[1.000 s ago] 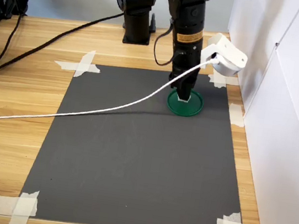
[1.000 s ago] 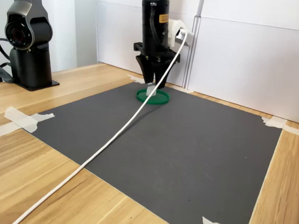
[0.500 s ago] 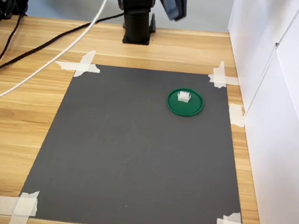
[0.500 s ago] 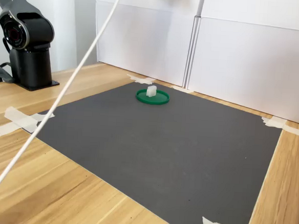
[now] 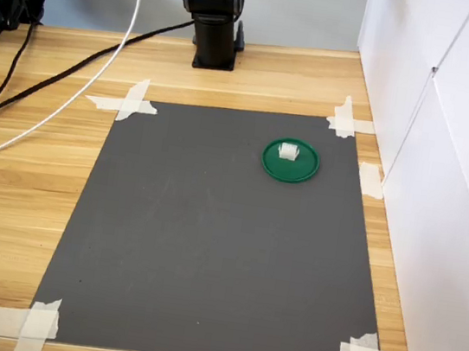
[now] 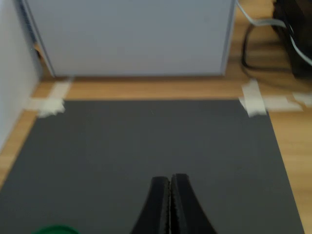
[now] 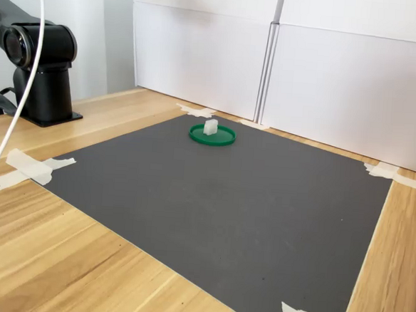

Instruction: Grasp a white terminal and put it in the green lid.

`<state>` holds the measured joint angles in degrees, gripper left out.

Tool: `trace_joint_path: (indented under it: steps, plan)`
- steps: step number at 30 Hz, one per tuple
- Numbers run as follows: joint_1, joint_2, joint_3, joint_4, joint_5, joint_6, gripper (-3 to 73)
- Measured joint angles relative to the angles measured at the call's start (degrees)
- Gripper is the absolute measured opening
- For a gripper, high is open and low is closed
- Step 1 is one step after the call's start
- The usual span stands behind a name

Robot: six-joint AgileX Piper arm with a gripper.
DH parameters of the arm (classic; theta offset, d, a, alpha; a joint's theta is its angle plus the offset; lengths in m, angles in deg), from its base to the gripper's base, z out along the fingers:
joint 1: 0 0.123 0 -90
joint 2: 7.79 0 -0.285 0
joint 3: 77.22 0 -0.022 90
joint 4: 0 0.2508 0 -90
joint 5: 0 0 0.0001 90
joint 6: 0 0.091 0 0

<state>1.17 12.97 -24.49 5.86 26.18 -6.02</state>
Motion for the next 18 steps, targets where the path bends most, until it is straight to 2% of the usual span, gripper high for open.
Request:
trace_joint_path:
  steps: [7, 18]
  plan:
    - [-1.66, -9.52, 7.87, 0.0, 6.12, 0.0, -2.1]
    - [-1.77, -13.61, 13.03, -0.05, 6.73, 0.0, -2.1]
